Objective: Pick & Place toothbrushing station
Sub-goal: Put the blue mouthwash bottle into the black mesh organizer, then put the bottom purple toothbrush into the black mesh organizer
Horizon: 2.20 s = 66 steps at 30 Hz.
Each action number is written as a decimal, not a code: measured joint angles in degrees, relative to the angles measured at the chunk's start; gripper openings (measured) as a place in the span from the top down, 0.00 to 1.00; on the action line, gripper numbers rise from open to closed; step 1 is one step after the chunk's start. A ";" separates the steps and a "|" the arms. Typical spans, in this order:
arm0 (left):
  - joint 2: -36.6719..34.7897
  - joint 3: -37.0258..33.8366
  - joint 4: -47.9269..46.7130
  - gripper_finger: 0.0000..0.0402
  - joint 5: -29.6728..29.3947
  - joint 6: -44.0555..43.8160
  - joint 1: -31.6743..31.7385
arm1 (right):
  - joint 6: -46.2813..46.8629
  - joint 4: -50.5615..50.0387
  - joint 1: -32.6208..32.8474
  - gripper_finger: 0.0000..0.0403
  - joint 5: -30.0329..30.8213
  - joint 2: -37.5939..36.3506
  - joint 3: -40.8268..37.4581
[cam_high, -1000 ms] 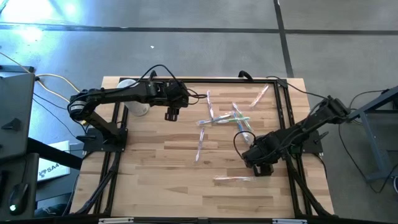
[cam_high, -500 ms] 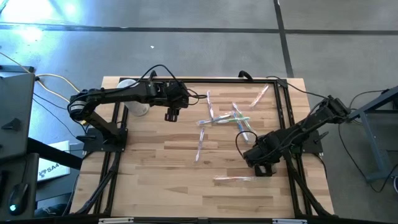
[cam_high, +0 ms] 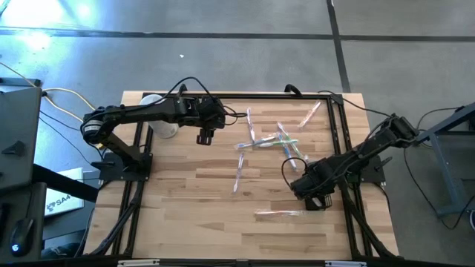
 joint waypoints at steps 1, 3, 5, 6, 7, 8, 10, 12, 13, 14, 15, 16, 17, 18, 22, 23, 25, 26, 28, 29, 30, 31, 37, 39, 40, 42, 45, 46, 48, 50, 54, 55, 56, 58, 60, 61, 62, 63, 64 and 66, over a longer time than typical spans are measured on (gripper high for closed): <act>0.00 0.00 0.00 0.36 0.00 -0.01 0.01 | 0.00 0.03 0.00 0.79 0.00 0.00 0.00; 0.00 0.00 0.00 0.36 0.00 0.00 0.01 | -0.03 0.09 0.02 0.77 0.38 0.00 0.00; 0.00 0.00 0.00 0.36 -0.01 0.00 -0.01 | -0.28 0.75 0.00 0.72 1.34 0.00 0.00; 0.00 0.00 0.00 0.36 -0.02 -0.02 0.01 | -0.42 0.99 0.00 0.68 1.75 0.00 0.00; 0.00 0.00 0.00 0.36 0.00 -0.02 0.01 | -0.44 1.04 0.00 0.64 1.88 0.00 0.00; 0.00 0.00 0.00 0.36 -0.02 0.00 0.00 | -0.44 1.01 0.00 0.61 1.87 0.00 0.00; 0.00 0.00 0.00 0.36 -0.02 -0.02 0.00 | -0.44 1.02 0.00 0.57 1.81 0.00 0.00; 0.00 0.00 0.00 0.36 -0.02 0.00 -0.01 | -0.44 1.00 0.00 0.55 1.42 0.00 0.00; 0.00 0.00 0.00 0.36 -0.02 -0.02 0.01 | -0.44 1.00 0.00 0.54 1.36 0.00 0.00; 0.00 0.00 0.00 0.36 -0.02 -0.02 0.00 | -0.44 1.02 0.00 0.54 1.36 0.00 0.00; 0.00 0.00 0.00 0.36 -0.02 -0.02 0.01 | -0.44 1.02 0.00 0.54 1.36 0.00 0.00; 0.00 0.00 0.00 0.36 -0.02 -0.02 0.00 | -0.44 1.00 0.00 0.54 1.36 0.00 0.00; 0.00 0.00 0.00 0.36 -0.02 -0.02 0.00 | -0.45 1.00 0.00 0.55 1.40 0.00 0.00; 0.00 0.00 0.02 0.36 -0.02 -0.02 0.01 | -0.45 1.00 0.00 0.55 1.41 0.00 0.00; 0.00 0.00 0.02 0.36 -0.02 -0.02 0.01 | -0.44 0.80 0.00 0.56 1.29 0.00 0.00; 0.00 0.00 0.02 0.36 -0.02 -0.02 0.01 | -0.46 0.77 0.00 0.57 1.14 -0.05 0.00; 0.00 0.00 0.02 0.36 0.08 -0.02 0.01 | -0.44 0.58 0.00 0.57 0.88 -0.46 0.00; 0.00 0.00 0.04 0.36 0.50 0.00 0.01 | -0.44 0.56 0.00 0.57 0.82 -0.83 0.00; 0.00 0.00 0.07 0.36 1.28 0.06 0.01 | -0.26 0.54 0.00 0.58 0.82 -1.62 0.00; 0.00 0.00 0.07 0.36 1.31 0.07 -0.01 | -0.01 0.54 0.00 0.58 0.82 -2.08 0.00; 0.00 0.00 0.07 0.36 1.31 0.09 0.00 | 0.32 0.58 0.00 0.59 0.84 -2.58 0.00; 0.00 0.00 0.07 0.36 1.31 0.10 -0.01 | 0.79 0.62 0.00 0.59 0.90 -3.19 0.00; 0.00 0.00 0.08 0.36 1.33 0.15 -0.01 | 2.96 0.63 0.00 0.63 0.14 -5.77 0.00; 0.00 0.00 0.07 0.36 1.33 0.15 0.00 | 3.05 0.62 0.00 0.65 -0.43 -6.35 0.00; 0.00 0.00 0.07 0.36 1.33 0.15 0.01 | 3.09 0.62 0.00 0.65 -0.49 -6.63 0.00; 0.00 0.00 0.08 0.36 1.33 0.15 0.00 | 3.30 0.65 0.00 0.67 -0.51 -7.31 0.00; 0.00 0.00 0.07 0.36 1.36 0.15 -0.01 | 4.09 0.62 0.00 0.70 -0.57 -8.69 0.00; 0.00 0.00 0.07 0.36 1.36 0.15 -0.01 | 4.14 0.62 0.00 0.71 -0.62 -9.28 0.00; 0.00 0.00 0.07 0.36 1.36 0.15 -0.01 | 4.66 0.62 0.00 0.73 -0.65 -10.67 0.00; 0.00 0.00 0.07 0.36 1.36 0.15 -0.01 | 5.66 0.55 0.00 0.75 -0.65 -12.30 0.02; 0.00 0.00 0.07 0.36 1.36 0.15 -0.01 | 7.48 -0.05 0.00 0.81 -0.09 -15.71 0.02; 0.00 0.00 0.07 0.36 1.36 0.14 -0.01 | 7.58 -0.33 0.00 0.82 0.13 -16.59 0.02; 0.00 0.00 0.07 0.36 1.36 0.01 0.00 | 7.58 -0.53 0.00 0.84 0.62 -17.37 0.02; 0.00 0.00 0.06 0.36 1.38 -0.39 0.00 | 7.56 -1.42 0.00 0.88 2.40 -18.93 0.02; 0.00 0.00 0.02 0.36 1.42 -0.99 0.00 | 7.33 -2.50 0.33 0.91 4.98 -20.44 0.02; 0.00 0.00 0.00 0.36 1.49 -1.31 0.01 | 7.32 -3.03 0.87 0.93 6.71 -21.37 0.02; 0.00 0.00 -0.09 0.36 1.88 -1.41 0.00 | 7.25 -3.64 1.64 0.95 9.05 -22.31 0.02; 0.00 0.00 -0.23 0.36 2.88 -1.51 0.01 | 7.21 -4.24 2.48 0.96 11.51 -23.14 0.02; 0.00 0.00 -0.34 0.36 4.20 -1.55 0.01 | 7.21 -4.71 3.36 0.98 14.17 -23.90 0.02; 0.00 0.00 -0.34 0.36 6.85 -1.90 0.01 | 7.19 -5.17 5.50 0.99 20.55 -25.06 0.03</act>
